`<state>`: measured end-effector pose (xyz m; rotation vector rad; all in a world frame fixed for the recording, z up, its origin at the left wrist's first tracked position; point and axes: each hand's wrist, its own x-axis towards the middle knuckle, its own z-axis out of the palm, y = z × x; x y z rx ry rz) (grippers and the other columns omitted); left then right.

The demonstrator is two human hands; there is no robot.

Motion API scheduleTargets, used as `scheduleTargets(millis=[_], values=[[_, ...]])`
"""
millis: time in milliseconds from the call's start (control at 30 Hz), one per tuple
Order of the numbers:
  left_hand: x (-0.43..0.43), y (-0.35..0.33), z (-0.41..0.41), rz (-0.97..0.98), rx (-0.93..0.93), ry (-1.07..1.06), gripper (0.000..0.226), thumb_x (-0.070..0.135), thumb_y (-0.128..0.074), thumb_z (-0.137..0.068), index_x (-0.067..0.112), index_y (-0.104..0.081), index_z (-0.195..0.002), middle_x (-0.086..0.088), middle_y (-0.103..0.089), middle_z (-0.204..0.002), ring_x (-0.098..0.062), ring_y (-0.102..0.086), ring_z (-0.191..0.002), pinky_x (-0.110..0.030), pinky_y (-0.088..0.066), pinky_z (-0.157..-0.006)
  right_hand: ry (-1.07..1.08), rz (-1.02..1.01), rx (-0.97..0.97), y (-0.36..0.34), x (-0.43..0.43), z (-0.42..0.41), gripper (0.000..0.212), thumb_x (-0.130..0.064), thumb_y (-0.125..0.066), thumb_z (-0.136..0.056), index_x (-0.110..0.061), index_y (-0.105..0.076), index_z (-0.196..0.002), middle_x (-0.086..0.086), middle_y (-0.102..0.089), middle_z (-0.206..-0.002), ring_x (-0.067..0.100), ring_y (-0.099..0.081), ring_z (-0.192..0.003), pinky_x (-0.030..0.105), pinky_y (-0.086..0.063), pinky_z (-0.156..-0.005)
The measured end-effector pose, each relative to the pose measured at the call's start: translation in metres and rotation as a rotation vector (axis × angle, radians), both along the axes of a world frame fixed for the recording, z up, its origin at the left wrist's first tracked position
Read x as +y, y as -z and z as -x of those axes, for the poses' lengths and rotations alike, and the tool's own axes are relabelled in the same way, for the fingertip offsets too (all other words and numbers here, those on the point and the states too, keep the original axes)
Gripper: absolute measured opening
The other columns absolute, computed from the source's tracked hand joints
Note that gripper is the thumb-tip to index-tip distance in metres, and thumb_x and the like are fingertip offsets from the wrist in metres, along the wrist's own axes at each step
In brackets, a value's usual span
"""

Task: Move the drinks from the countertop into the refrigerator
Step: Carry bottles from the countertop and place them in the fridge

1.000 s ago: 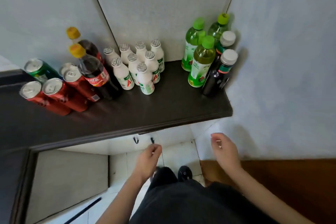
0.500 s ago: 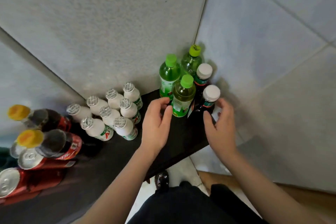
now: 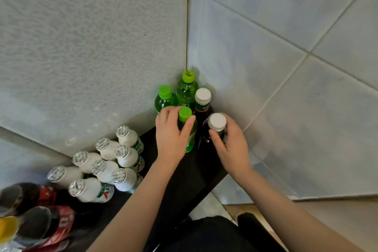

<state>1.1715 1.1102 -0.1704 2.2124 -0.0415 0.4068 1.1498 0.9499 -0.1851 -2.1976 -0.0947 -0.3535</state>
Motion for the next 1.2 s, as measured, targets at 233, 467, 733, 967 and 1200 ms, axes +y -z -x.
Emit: scheduleTargets(millis=[233, 467, 733, 967, 1200], values=[[0.005, 0.006, 0.019, 0.229, 0.052, 0.091, 0.049, 0.049, -0.045, -0.087, 0.016, -0.054, -0.123, 0.002, -0.061, -0.114, -0.014, -0.057, -0.108, -0.034, -0.045, -0.095, 0.094, 0.119, -0.04, 0.004, -0.003, 0.004, 0.047, -0.055, -0.049, -0.083, -0.018, -0.058, -0.111, -0.013, -0.051, -0.099, 0.004, -0.048, -0.092, 0.014, -0.032, -0.075], [-0.001, 0.013, 0.059, 0.456, -0.057, -0.209, 0.034, 0.042, -0.047, -0.088, 0.021, -0.058, -0.114, 0.017, -0.061, -0.102, 0.001, -0.059, -0.095, -0.023, -0.049, -0.084, 0.01, 0.005, -0.002, 0.007, -0.001, 0.022, 0.041, -0.048, -0.055, -0.084, -0.022, -0.05, -0.116, -0.017, -0.053, -0.1, -0.005, -0.047, -0.089, 0.001, -0.033, -0.071], [0.007, -0.013, 0.12, 0.454, -0.044, -0.338, 0.028, 0.044, -0.042, -0.087, 0.024, -0.06, -0.097, 0.023, -0.06, -0.092, 0.001, -0.057, -0.085, -0.008, -0.041, -0.071, -0.03, -0.269, -0.028, -0.009, 0.01, 0.053, 0.035, -0.048, -0.047, -0.084, -0.024, -0.043, -0.108, -0.019, -0.051, -0.094, -0.016, -0.049, -0.091, 0.003, -0.036, -0.077], [-0.003, -0.03, 0.193, 0.555, -0.136, -0.685, 0.026, 0.043, -0.041, -0.085, 0.027, -0.061, -0.089, 0.017, -0.062, -0.089, -0.002, -0.058, -0.083, -0.016, -0.045, -0.07, -0.378, -0.317, 0.071, -0.027, 0.021, 0.076, 0.032, -0.046, -0.049, -0.086, -0.021, -0.044, -0.106, -0.016, -0.053, -0.09, -0.019, -0.05, -0.088, -0.002, -0.034, -0.074], [-0.033, -0.01, 0.305, 0.608, -0.117, -1.137, 0.03, 0.039, -0.041, -0.088, 0.019, -0.063, -0.086, 0.013, -0.062, -0.088, -0.004, -0.058, -0.083, -0.018, -0.048, -0.072, -0.796, -0.278, 0.288, -0.001, 0.038, 0.129, 0.026, -0.037, -0.047, -0.089, -0.022, -0.042, -0.109, -0.018, -0.053, -0.094, -0.015, -0.053, -0.086, 0.0, -0.037, -0.072]])
